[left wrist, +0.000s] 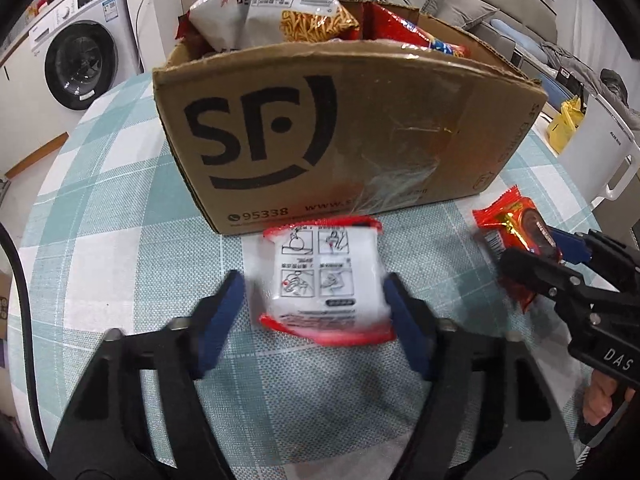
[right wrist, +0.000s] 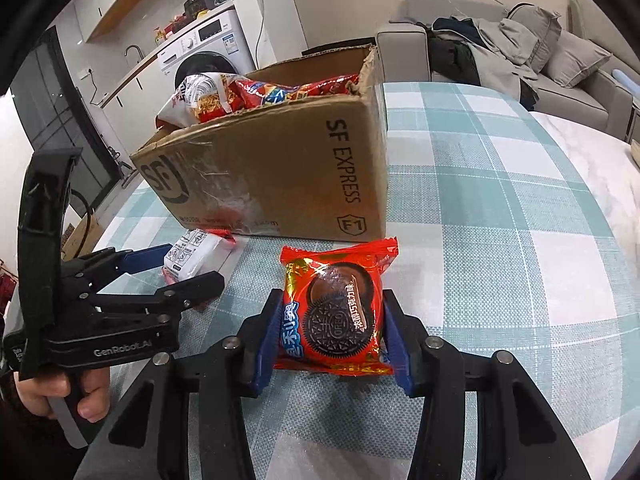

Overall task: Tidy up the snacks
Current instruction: 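Grasp the red Oreo pack with the right tool while the left tool grasps the white candy packet, then lift the candy packet and Oreo pack with both tools and carry them over the box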

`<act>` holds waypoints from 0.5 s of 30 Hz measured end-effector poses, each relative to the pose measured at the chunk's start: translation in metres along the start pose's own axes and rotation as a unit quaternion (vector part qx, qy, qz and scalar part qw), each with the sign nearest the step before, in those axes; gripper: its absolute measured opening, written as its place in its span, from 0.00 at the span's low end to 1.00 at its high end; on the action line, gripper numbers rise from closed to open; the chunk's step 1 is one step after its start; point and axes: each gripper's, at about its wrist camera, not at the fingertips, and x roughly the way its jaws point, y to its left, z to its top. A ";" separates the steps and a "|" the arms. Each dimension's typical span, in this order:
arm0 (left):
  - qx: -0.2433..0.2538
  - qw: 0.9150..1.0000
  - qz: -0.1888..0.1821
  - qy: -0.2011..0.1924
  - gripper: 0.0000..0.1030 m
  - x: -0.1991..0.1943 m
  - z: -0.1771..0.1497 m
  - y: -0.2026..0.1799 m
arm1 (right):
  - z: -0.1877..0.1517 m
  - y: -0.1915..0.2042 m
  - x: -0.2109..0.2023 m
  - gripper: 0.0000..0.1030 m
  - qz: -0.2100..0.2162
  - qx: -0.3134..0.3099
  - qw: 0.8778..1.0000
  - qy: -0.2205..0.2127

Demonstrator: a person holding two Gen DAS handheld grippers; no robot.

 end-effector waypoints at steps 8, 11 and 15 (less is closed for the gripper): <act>0.006 1.000 -0.011 -0.013 0.40 -0.009 -0.006 -0.001 | 0.000 0.006 -0.004 0.46 0.010 -0.008 1.000 -0.002; 0.005 1.000 -0.012 -0.023 0.40 -0.015 -0.011 0.000 | 0.000 0.010 -0.006 0.46 0.011 -0.014 1.000 -0.005; 0.001 0.999 -0.014 -0.032 0.40 -0.022 -0.013 0.002 | -0.001 0.015 -0.010 0.46 0.011 -0.020 1.000 -0.012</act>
